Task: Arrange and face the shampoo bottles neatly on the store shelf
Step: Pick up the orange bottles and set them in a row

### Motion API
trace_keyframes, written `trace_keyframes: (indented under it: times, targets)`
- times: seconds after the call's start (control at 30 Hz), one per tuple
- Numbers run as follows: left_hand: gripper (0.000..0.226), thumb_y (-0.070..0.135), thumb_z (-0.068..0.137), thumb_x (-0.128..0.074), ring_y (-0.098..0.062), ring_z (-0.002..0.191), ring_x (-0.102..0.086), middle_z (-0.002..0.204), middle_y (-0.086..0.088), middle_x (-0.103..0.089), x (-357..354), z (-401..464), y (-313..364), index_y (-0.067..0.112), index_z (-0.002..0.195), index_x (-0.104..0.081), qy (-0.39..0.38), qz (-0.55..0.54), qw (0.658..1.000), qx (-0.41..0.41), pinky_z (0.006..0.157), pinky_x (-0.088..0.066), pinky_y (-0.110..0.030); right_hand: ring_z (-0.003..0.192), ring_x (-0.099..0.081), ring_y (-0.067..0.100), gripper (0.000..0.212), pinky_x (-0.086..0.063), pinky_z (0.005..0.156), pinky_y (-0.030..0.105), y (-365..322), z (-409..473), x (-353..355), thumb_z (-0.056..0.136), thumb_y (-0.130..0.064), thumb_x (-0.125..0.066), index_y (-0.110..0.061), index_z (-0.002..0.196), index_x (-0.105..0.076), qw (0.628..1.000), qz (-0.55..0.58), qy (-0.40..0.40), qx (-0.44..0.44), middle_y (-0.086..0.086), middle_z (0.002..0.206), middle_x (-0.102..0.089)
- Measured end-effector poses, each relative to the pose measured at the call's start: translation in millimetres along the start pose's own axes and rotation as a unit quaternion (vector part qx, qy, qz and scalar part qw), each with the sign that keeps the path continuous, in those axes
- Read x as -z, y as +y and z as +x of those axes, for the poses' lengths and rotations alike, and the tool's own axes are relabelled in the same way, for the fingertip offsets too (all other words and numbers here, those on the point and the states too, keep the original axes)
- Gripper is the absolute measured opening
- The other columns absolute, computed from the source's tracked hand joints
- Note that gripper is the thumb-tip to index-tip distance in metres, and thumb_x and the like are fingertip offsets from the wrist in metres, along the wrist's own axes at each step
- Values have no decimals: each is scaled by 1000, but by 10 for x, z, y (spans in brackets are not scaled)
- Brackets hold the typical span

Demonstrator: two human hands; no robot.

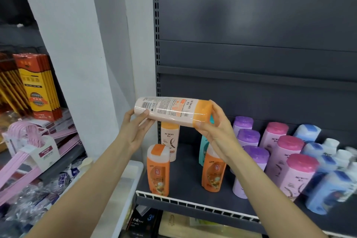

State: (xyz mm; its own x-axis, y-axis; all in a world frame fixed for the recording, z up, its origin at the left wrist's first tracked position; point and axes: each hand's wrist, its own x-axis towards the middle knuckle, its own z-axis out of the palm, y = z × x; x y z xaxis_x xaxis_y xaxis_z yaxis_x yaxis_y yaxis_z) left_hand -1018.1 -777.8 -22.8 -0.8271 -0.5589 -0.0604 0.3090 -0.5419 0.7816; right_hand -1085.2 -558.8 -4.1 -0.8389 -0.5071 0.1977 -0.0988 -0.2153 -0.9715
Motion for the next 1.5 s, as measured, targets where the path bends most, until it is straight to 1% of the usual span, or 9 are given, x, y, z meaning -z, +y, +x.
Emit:
trace_keyframes:
  times: [0.23, 0.57, 0.73, 0.83, 0.97, 1.1, 1.23, 1.4, 1.5]
  targets:
    - [43, 7, 86, -63, -20, 103, -66, 119, -9, -65, 6, -104, 117, 10, 128, -51, 3, 103, 994, -35, 94, -52, -31, 123, -52, 22, 76, -55, 89, 39, -46, 43, -59, 80, -2, -68, -35, 140, -35, 999, 28, 43, 7, 4, 139, -47]
    - [48, 17, 85, -67, -21, 113, -52, 122, -4, -54, 30, -162, 136, 10, 127, -46, 34, 363, 926, -99, 95, -48, -35, 103, -60, 18, 37, -57, 71, 23, -128, 148, -100, 87, -44, -58, -20, 115, -53, 987, -48, 152, 32, 5, 120, -54]
    - [40, 21, 90, -60, -27, 108, -60, 119, -13, -59, 87, -156, 129, 5, 125, -50, 14, 311, 949, -49, 96, -49, -39, 99, -53, 2, 37, -49, 78, 16, -216, 129, -121, 90, -34, -56, -26, 123, -43, 977, -184, 48, 96, -18, 107, -50]
    - [40, 29, 91, -57, -27, 101, -61, 112, -13, -61, 142, -109, 89, 4, 123, -51, 37, 299, 953, -6, 90, -52, -37, 100, -53, 2, 43, -50, 75, 13, -202, 136, -158, 87, -24, -64, -23, 126, -45, 971, -213, 3, 106, -17, 109, -52]
    - [39, 35, 90, -58, -26, 86, -56, 94, -12, -64, 221, -42, 56, 1, 110, -57, 67, 304, 950, 21, 82, -50, -34, 116, -52, 14, 58, -53, 89, 35, -54, 141, -151, 83, -19, -69, -21, 134, -43, 972, -214, 6, 95, -4, 128, -52]
    - [39, 39, 88, -60, -25, 87, -58, 96, -12, -65, 194, 8, 67, 5, 106, -58, 97, 322, 941, 38, 73, -50, -29, 107, -58, 16, 49, -58, 72, 28, 5, 187, -228, 82, -14, -70, -19, 125, -48, 983, -149, 65, 82, 1, 119, -57]
    - [45, 35, 87, -63, -21, 96, -62, 111, -10, -65, 193, 37, 46, 5, 120, -55, 70, 359, 928, 65, 79, -52, -30, 104, -60, 17, 49, -57, 74, 31, -25, 307, -288, 84, -15, -68, -17, 129, -49, 982, -144, 86, 86, 2, 117, -57]
    - [72, 36, 80, -72, -23, 111, -57, 125, -10, -58, 321, 74, -21, 9, 138, -39, 44, 540, 836, 84, 98, -47, -39, 104, -58, 18, 51, -55, 77, 34, 21, 492, -336, 83, -21, -70, -18, 130, -49, 959, -248, 82, 108, -6, 110, -54]
    - [67, 43, 75, -75, -23, 114, -53, 125, -6, -56, 381, 56, -77, 13, 130, -50, 5, 598, 795, 103, 97, -45, -35, 103, -50, 11, 53, -43, 79, 26, 140, 558, -376, 83, -25, -70, -19, 131, -48, 937, -322, 71, 116, -9, 112, -52]
